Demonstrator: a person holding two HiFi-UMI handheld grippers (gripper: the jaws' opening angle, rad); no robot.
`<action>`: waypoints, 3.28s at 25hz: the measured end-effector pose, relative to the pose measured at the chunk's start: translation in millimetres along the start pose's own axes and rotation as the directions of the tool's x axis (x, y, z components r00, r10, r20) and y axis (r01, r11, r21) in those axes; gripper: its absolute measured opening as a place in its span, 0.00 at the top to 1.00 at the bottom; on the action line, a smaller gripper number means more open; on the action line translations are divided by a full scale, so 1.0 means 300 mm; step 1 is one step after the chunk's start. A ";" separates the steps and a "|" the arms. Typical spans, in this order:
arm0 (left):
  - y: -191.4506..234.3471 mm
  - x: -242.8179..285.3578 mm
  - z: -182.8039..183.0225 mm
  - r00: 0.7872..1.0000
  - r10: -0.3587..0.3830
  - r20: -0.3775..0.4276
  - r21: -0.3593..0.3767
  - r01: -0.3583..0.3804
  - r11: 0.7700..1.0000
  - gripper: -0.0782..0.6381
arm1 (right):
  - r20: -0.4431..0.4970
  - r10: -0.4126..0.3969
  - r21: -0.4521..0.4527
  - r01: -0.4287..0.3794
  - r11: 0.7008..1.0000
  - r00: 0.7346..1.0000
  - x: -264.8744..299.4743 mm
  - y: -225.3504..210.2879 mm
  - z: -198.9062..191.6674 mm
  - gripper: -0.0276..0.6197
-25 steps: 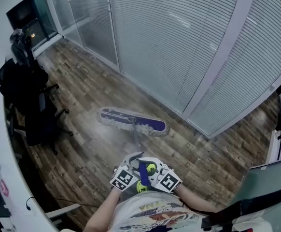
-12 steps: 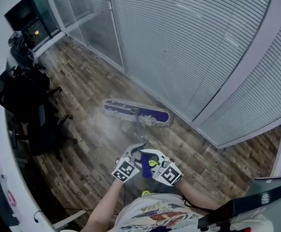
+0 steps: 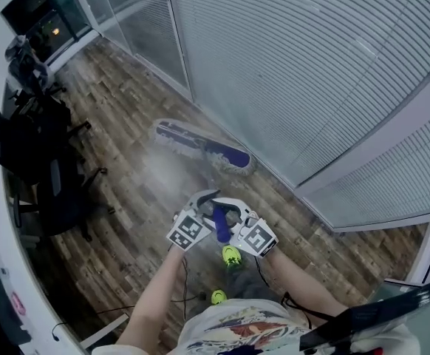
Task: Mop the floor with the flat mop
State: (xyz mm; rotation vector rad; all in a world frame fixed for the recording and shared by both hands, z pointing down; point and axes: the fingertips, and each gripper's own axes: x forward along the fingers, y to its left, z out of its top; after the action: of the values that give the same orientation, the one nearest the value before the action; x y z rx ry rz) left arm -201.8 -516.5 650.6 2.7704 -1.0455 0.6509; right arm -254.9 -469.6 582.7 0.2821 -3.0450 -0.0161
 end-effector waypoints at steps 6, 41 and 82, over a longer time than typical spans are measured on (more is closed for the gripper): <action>0.027 0.002 0.017 1.000 0.001 -0.010 -0.019 -0.002 1.000 0.63 | 0.003 0.023 0.015 -0.023 1.000 1.000 0.011 -0.023 0.019 0.69; -1.733 -0.741 -0.103 0.955 0.297 0.008 -0.257 -0.285 0.923 0.63 | -0.067 0.377 -0.026 -0.379 0.925 0.924 -0.983 1.687 0.083 0.69; -0.897 -0.906 -0.315 0.961 0.275 0.001 -0.198 -0.269 0.942 0.63 | -0.047 0.369 -0.045 -0.371 0.928 0.928 -0.176 1.352 0.064 0.69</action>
State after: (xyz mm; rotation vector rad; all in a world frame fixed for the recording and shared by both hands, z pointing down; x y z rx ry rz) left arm -242.1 -125.2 632.0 2.4968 -1.4322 0.5051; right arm -279.0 -61.0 566.5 -0.2957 -2.9996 -0.0660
